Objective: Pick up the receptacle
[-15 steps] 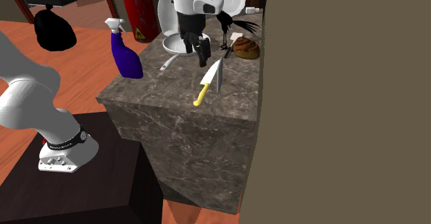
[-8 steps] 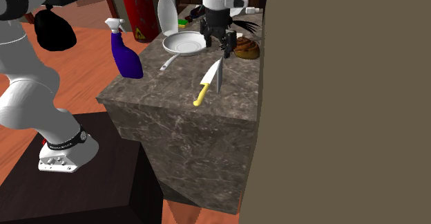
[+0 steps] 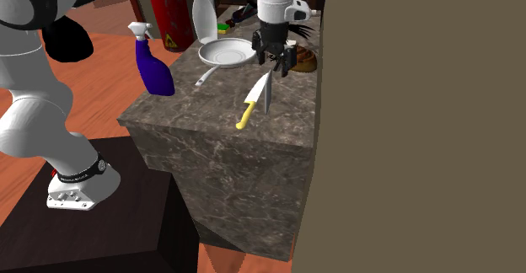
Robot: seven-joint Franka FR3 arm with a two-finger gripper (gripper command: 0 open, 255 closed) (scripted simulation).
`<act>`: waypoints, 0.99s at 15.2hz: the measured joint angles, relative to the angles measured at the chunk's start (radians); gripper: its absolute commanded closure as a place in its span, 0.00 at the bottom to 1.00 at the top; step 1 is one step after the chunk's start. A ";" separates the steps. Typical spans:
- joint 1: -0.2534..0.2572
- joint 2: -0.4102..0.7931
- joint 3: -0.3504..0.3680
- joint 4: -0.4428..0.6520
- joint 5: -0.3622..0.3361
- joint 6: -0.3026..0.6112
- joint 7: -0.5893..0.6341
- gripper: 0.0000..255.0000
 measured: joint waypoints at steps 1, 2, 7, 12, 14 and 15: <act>0.000 -0.005 0.000 -0.023 0.000 0.018 -0.002 0.00; 0.000 -0.004 0.000 -0.032 0.001 0.028 -0.004 0.00; 0.001 -0.003 0.001 -0.036 0.001 0.035 -0.003 1.00; 0.002 -0.003 0.001 -0.037 0.001 0.035 -0.003 1.00; 0.001 -0.003 0.001 -0.031 0.001 0.029 -0.002 1.00; 0.001 0.000 0.001 -0.018 0.000 0.018 -0.001 1.00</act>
